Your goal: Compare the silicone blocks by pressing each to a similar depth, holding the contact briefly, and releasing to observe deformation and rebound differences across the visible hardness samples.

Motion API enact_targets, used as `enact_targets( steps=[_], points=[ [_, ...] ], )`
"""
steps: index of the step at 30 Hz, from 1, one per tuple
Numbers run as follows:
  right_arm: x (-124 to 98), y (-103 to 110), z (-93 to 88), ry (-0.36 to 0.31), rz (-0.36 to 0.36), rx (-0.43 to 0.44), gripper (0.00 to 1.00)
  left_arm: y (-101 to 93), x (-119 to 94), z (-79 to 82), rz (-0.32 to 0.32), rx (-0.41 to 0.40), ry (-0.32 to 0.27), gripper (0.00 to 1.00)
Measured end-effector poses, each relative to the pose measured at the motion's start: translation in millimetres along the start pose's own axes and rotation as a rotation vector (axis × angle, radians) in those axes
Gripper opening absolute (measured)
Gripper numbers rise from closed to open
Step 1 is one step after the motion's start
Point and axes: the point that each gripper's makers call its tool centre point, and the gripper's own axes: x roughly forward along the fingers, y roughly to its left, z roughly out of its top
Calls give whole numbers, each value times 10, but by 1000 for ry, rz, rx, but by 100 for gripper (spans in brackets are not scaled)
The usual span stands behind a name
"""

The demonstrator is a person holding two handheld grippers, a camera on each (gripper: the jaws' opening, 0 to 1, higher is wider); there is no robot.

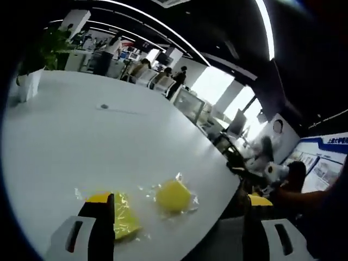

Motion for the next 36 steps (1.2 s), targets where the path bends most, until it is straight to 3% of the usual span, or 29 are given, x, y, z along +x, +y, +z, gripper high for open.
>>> enact_targets(
  steps=[2,5,12,17,23,29,36],
  points=[
    [-11,-2,16,-3,-2,3,97,0,120,-73,-9,-24,24,100],
    [-26,-5,28,-6,-7,5,97,-16,320,-180,-41,-122,49,100],
    [-46,37,30,-9,-7,13,97,52,635,-387,-14,-171,116,100],
    [-91,53,58,-18,-16,15,97,40,841,-469,-23,-237,128,100],
    [-125,53,34,-22,-25,29,97,125,937,-530,-9,-294,127,99],
    [-113,58,10,-15,-24,32,97,124,1011,-627,0,-310,162,89],
    [-112,56,9,-9,-18,26,97,138,1066,-679,-4,-326,175,70]
  ],
)
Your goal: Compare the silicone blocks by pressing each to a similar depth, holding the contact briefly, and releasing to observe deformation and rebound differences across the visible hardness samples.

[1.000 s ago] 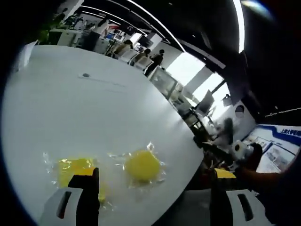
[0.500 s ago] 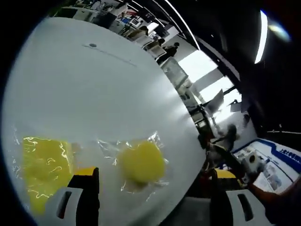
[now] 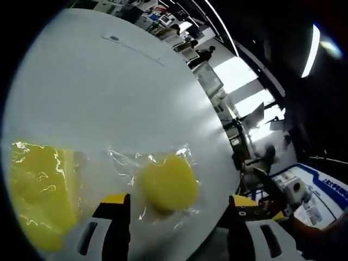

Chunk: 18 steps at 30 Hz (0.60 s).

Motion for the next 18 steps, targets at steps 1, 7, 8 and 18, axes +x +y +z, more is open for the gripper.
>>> enact_targets(
  steps=[1,7,8,18],
  points=[
    [-3,-6,-3,0,-1,1,97,22,8,-2,6,-6,2,68],
    [-21,-20,-37,9,-1,3,97,62,46,35,33,-55,-6,58],
    [-22,-21,-43,11,-1,4,97,73,54,48,43,-39,-14,56],
    [-19,-37,-47,16,6,3,97,180,98,13,133,27,10,36]
  ],
)
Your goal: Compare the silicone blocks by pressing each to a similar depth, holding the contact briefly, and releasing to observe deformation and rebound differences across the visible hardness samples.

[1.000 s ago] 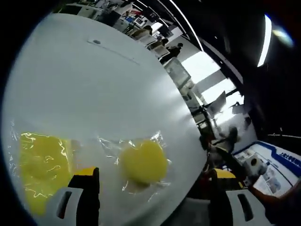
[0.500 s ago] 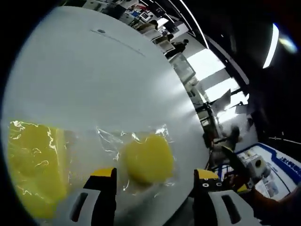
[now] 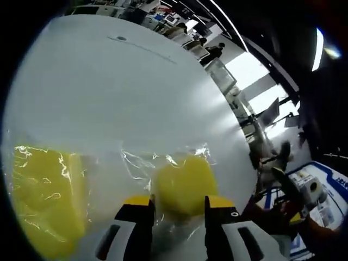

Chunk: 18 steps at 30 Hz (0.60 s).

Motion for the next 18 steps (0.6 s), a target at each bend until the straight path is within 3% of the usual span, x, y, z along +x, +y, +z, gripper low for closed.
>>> enact_targets(
  steps=[4,6,9,11,18],
  points=[
    [2,-4,-11,6,4,-1,97,-19,27,3,11,9,6,36],
    [7,-10,-9,6,5,0,97,-20,57,16,29,88,-8,35],
    [3,-6,-7,10,5,-3,97,-30,102,0,34,94,-23,29],
    [1,-14,-19,15,4,-6,96,-45,112,24,47,105,-68,25],
    [-25,-28,-29,23,2,-6,96,-69,132,32,35,132,-53,10]
  ],
)
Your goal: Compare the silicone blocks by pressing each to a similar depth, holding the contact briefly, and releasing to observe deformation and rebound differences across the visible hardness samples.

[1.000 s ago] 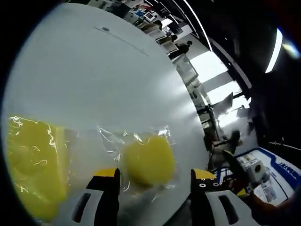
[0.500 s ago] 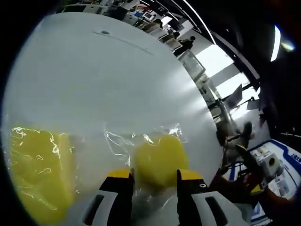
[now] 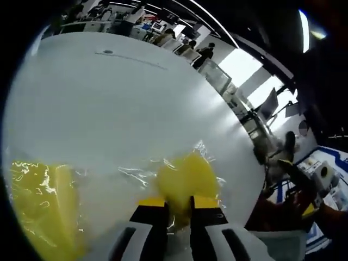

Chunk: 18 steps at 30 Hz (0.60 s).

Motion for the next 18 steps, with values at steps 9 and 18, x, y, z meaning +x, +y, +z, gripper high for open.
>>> enact_targets(
  steps=[9,18],
  points=[
    [44,26,46,-2,9,-2,96,2,-2,-6,-19,-6,26,2],
    [37,68,27,12,24,-12,96,3,-4,-5,-37,-54,52,0]
  ],
)
